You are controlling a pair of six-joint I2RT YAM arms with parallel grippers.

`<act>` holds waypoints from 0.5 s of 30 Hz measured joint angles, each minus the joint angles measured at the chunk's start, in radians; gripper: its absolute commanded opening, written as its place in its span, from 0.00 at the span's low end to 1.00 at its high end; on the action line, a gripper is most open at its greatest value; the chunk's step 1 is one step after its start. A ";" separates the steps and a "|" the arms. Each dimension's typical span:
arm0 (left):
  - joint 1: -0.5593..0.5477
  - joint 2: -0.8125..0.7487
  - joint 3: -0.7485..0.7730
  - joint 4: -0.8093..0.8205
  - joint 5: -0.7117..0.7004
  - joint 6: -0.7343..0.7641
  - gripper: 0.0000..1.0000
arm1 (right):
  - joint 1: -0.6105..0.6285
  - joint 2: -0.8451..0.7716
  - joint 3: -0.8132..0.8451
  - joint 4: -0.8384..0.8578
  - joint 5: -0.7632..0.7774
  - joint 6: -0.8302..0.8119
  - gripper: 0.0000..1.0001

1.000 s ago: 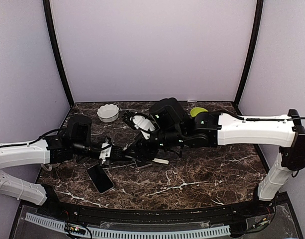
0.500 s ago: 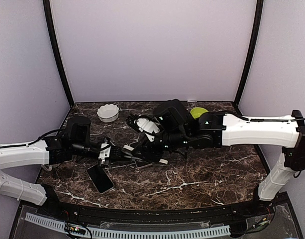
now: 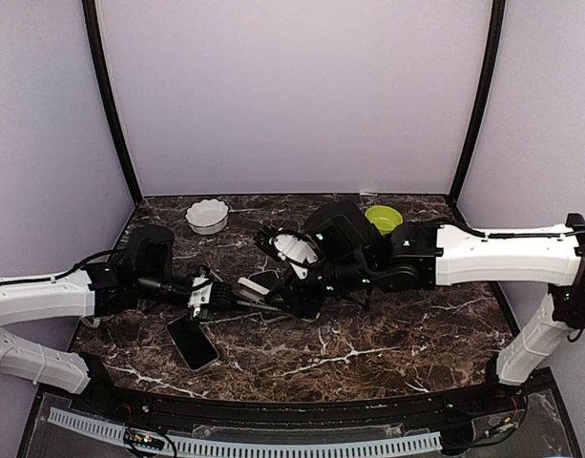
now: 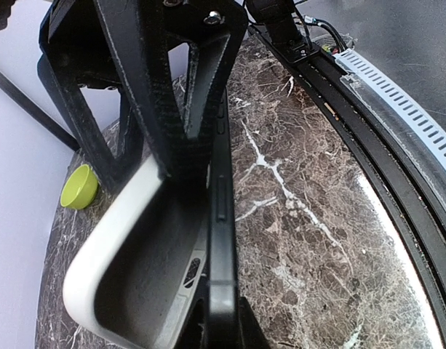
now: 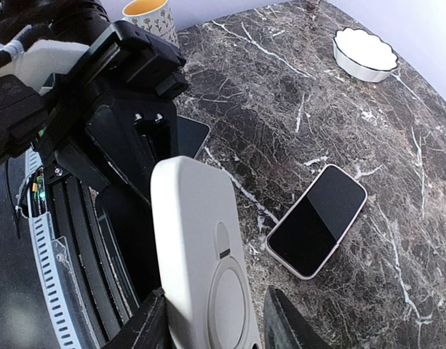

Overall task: Take the phone out of the phone case
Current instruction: Remove the phone case from the phone.

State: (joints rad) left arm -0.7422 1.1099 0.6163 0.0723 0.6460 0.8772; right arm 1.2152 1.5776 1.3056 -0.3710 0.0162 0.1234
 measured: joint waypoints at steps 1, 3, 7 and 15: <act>0.000 0.000 -0.001 -0.001 -0.001 0.000 0.00 | 0.000 0.000 -0.003 0.000 0.002 0.002 0.43; 0.001 0.000 -0.004 -0.001 -0.002 0.000 0.00 | 0.000 -0.001 -0.008 -0.001 0.003 0.007 0.41; 0.005 -0.003 -0.006 -0.008 -0.004 0.000 0.00 | 0.000 -0.002 -0.016 -0.002 0.004 0.015 0.39; 0.005 -0.015 -0.011 -0.014 -0.008 0.001 0.00 | 0.003 -0.018 -0.041 0.000 -0.006 0.044 0.32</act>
State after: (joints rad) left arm -0.7368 1.0946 0.6048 0.0578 0.6380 0.8783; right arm 1.2179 1.5593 1.2648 -0.3714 0.0105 0.1677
